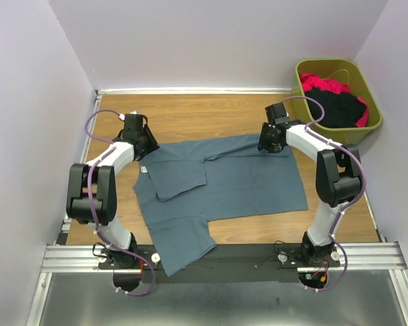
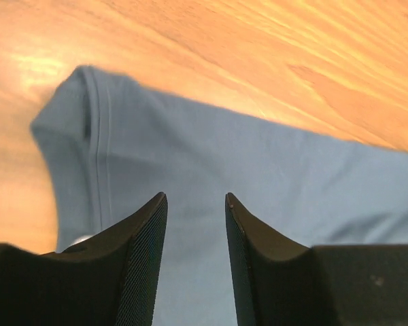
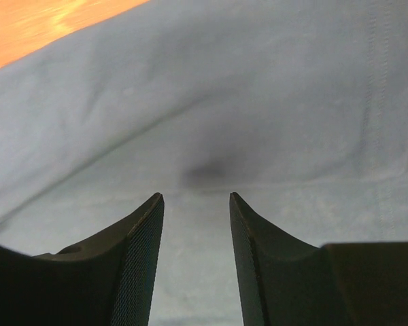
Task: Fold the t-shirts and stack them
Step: Fold the tshirt
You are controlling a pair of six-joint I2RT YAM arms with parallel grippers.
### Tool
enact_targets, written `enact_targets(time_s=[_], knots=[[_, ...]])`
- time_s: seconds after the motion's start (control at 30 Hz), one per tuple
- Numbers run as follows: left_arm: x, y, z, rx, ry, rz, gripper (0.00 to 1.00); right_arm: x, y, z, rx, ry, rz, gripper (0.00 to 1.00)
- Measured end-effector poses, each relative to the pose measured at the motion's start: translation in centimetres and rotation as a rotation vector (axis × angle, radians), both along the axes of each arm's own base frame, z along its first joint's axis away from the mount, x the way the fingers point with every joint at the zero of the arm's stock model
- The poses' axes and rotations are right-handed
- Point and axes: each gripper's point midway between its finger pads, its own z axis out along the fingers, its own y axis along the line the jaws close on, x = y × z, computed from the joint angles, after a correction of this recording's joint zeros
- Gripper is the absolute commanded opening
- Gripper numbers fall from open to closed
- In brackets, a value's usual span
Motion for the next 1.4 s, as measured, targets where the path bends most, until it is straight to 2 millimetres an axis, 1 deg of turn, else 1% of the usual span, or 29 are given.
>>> enact_targets(time_s=[0.07,0.13,0.2,0.27,0.37,0.53,0.73,0.83,0.97,1.1,1.4], knots=[[1.0,0.1,-1.5,0.012,0.031,-0.001,0.43,0.3,-0.8,-0.5,-0.006,0.009,-0.022,0.48],[1.7,0.4,-2.7,0.024,0.054,-0.003,0.37,0.4,-1.5,-0.8,-0.013,0.014,-0.044,0.47],[1.8,1.0,-4.3,0.032,0.091,0.005,0.36,0.7,-2.4,-0.9,-0.02,0.013,-0.068,0.47],[1.8,1.7,-5.2,0.029,0.113,0.017,0.36,0.9,-3.1,-1.0,-0.025,0.011,-0.088,0.47],[2.2,2.6,-5.0,0.035,0.104,0.025,0.36,1.2,-4.2,-1.0,-0.038,0.005,-0.119,0.47],[2.2,3.5,-5.1,0.044,0.109,0.034,0.37,1.6,-5.8,-1.0,-0.057,-0.011,-0.17,0.47],[2.3,5.0,-5.3,0.061,0.105,0.055,0.37,1.0,-7.2,-1.2,-0.05,-0.008,-0.234,0.47],[2.4,5.4,-5.3,0.079,0.101,0.057,0.37,0.5,-8.0,-1.1,-0.036,-0.011,-0.262,0.48],[2.4,5.6,-5.3,0.098,0.099,0.05,0.37,-0.3,-8.3,-1.1,0.006,-0.006,-0.275,0.47],[2.4,5.8,-5.3,0.111,0.096,0.044,0.37,-0.3,-8.5,-1.5,0.059,-0.002,-0.303,0.47],[2.4,6.1,-5.3,0.134,0.094,0.04,0.37,0.6,-7.9,-1.5,0.128,-0.041,-0.341,0.47]])
